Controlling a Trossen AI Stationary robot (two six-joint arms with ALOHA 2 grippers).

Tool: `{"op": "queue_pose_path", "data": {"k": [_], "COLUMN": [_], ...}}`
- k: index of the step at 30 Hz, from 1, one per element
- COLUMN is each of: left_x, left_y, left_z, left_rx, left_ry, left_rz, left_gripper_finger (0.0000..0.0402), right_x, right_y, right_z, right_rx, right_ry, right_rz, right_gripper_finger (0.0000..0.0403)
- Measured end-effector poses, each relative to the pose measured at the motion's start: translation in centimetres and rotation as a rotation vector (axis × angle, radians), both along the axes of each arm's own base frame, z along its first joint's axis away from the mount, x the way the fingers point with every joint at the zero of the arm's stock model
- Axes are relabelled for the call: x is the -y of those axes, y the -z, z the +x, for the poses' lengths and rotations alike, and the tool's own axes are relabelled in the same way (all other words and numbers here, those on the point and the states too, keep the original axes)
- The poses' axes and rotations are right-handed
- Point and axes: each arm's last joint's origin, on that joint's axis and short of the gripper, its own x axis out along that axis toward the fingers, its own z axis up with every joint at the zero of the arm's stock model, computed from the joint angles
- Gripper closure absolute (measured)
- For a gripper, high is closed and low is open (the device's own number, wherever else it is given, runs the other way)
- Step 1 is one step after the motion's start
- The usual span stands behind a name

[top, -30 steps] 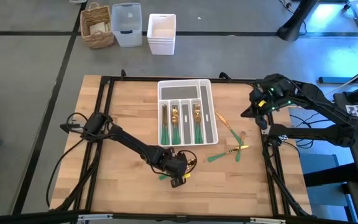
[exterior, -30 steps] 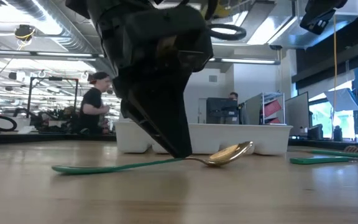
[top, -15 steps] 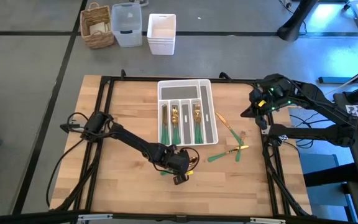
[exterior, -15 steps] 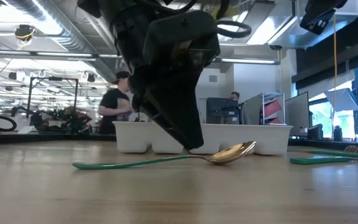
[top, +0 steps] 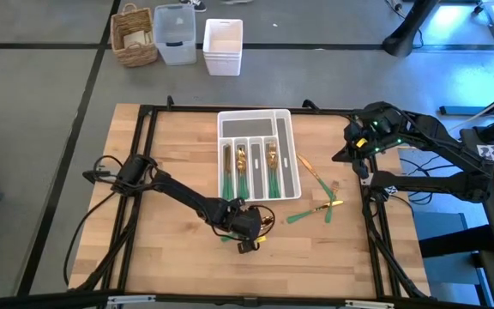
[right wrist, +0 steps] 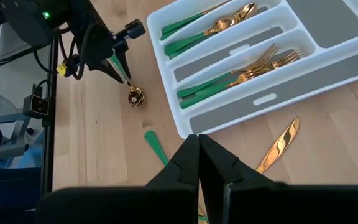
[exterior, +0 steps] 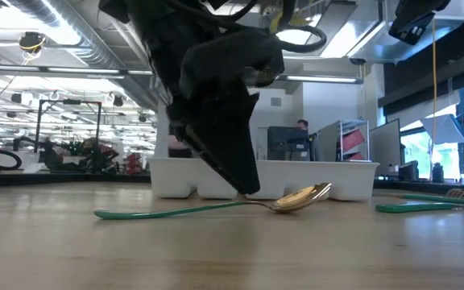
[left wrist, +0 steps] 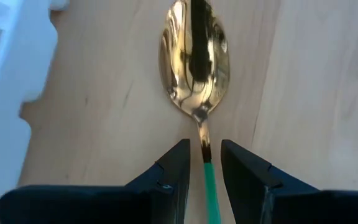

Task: Sort silverware
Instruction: Put the spoon into the silverware organizer

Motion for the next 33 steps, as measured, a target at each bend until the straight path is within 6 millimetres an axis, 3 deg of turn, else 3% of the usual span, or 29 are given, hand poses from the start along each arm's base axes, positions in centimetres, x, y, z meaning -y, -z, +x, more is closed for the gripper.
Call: {"op": "queue_pose_path", "data": {"k": [13,19,29,33], "left_x": [-0.6,-1.1,-2.4,-3.3], "left_y": [1.7,0.9,0.2,-1.3], "left_z": [0.2,0.2,1.5,2.3], "left_rx": [-0.061,-0.048,0.062,0.164], "left_ry": [-0.088,-0.156,-0.289,-0.336], "left_rz": [-0.053,-0.102,-0.254,-0.318], "left_gripper_finger": [0.0328,0.0391,0.0393,0.0396], "right_x": [0.0,0.0,0.0,0.0], "right_y": [0.0,0.0,0.0,0.0], "right_z": [0.0,0.0,0.0,0.0], "right_rx": [0.001,0.002,0.002,0.002], "right_ry": [0.002,0.005,0.003,0.003], "right_rz": [-0.005,-0.008,-0.01,-0.01], "right_gripper_finger": [0.0397,0.0397,0.0397,0.0397]}}
